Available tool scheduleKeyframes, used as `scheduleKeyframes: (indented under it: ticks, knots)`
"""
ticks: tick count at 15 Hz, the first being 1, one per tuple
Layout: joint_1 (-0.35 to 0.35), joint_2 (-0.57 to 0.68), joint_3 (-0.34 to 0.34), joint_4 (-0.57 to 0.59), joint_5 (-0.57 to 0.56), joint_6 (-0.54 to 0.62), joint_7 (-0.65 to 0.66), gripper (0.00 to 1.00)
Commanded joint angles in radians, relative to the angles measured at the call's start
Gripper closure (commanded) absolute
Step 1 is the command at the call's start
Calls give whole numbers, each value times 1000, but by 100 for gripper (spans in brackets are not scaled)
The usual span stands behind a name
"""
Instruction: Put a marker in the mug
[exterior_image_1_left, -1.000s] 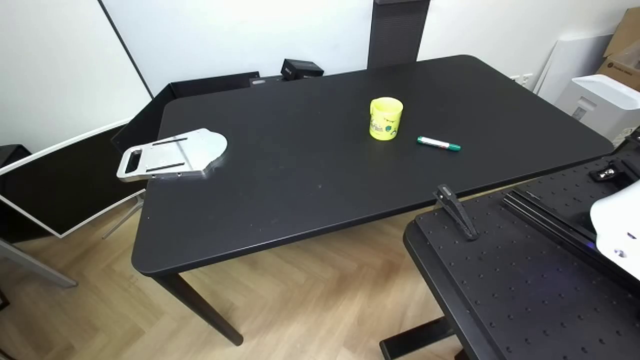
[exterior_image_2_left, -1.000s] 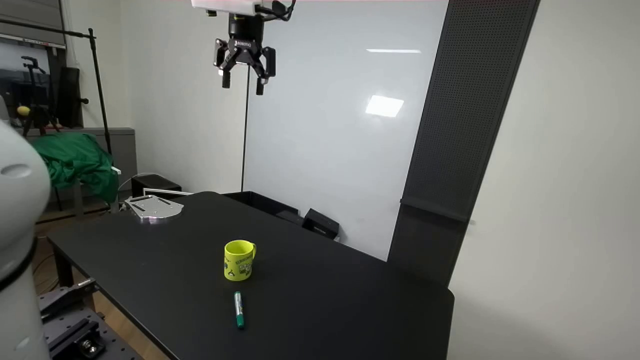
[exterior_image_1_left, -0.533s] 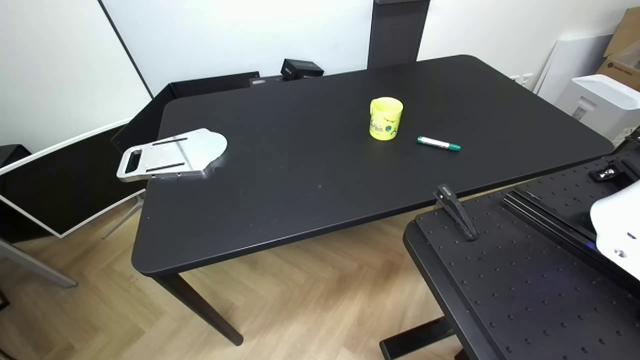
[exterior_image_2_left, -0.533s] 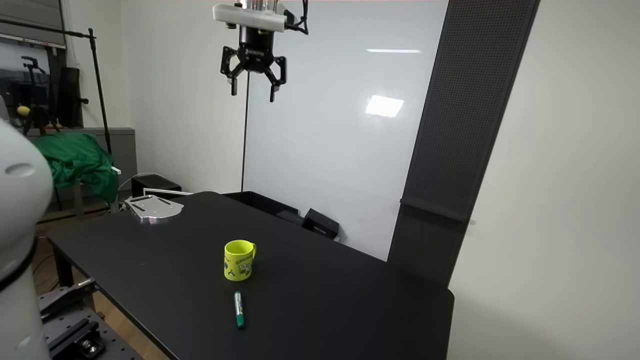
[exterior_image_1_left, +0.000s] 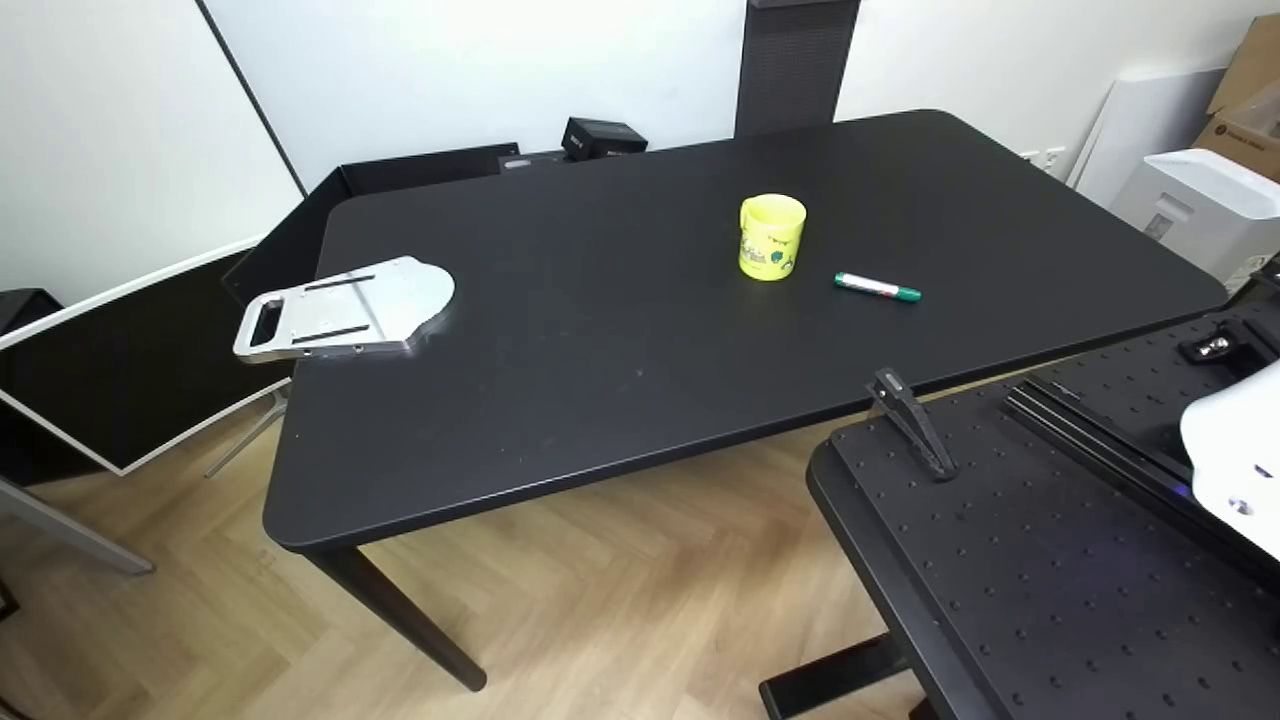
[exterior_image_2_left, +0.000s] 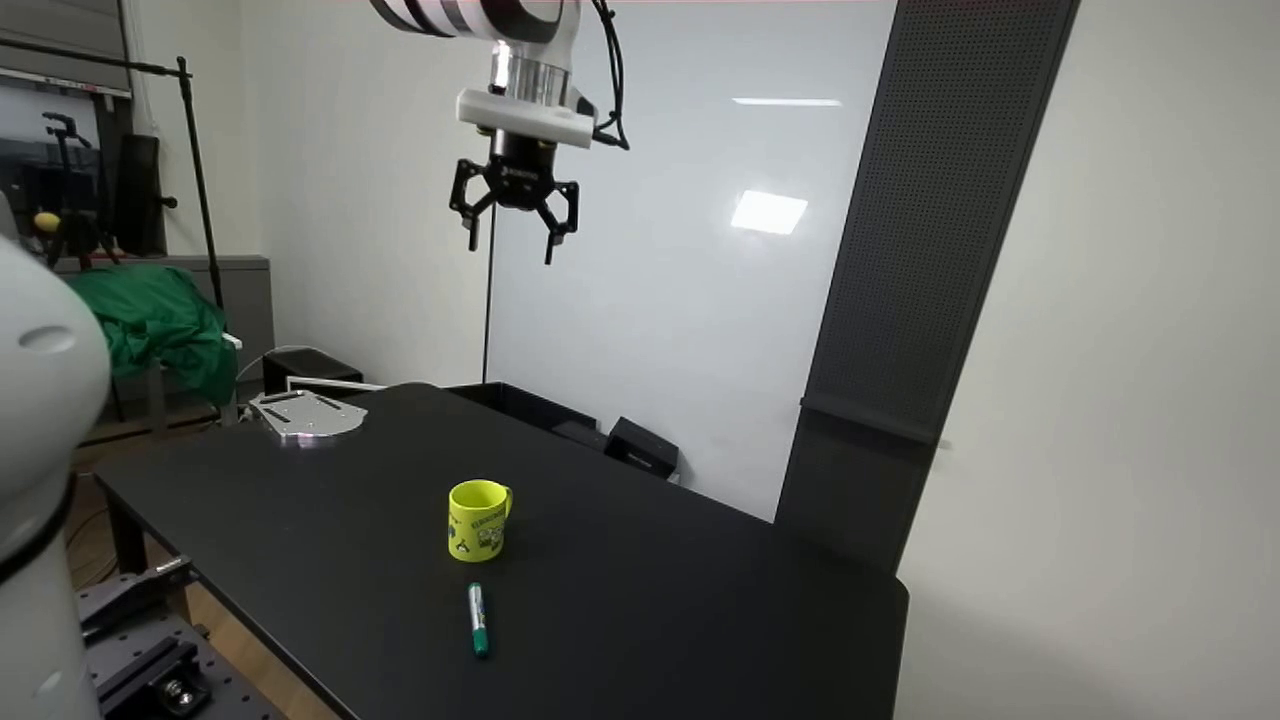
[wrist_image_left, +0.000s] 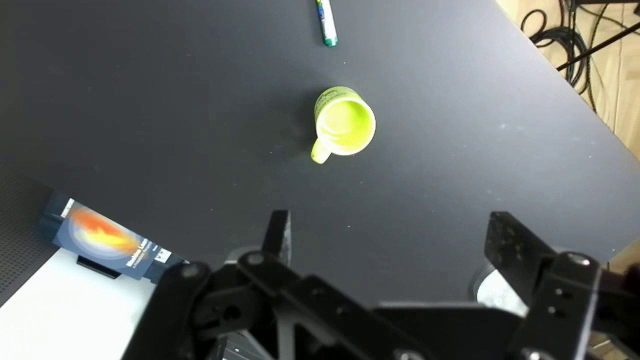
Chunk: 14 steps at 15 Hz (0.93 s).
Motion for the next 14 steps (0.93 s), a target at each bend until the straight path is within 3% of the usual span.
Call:
scheduleKeyframes:
  ticks: [1, 14]
  knots:
    - [8, 12, -8, -3, -3, -2, -3, 0]
    - [3, 51, -3, 15, -25, 4, 21, 0]
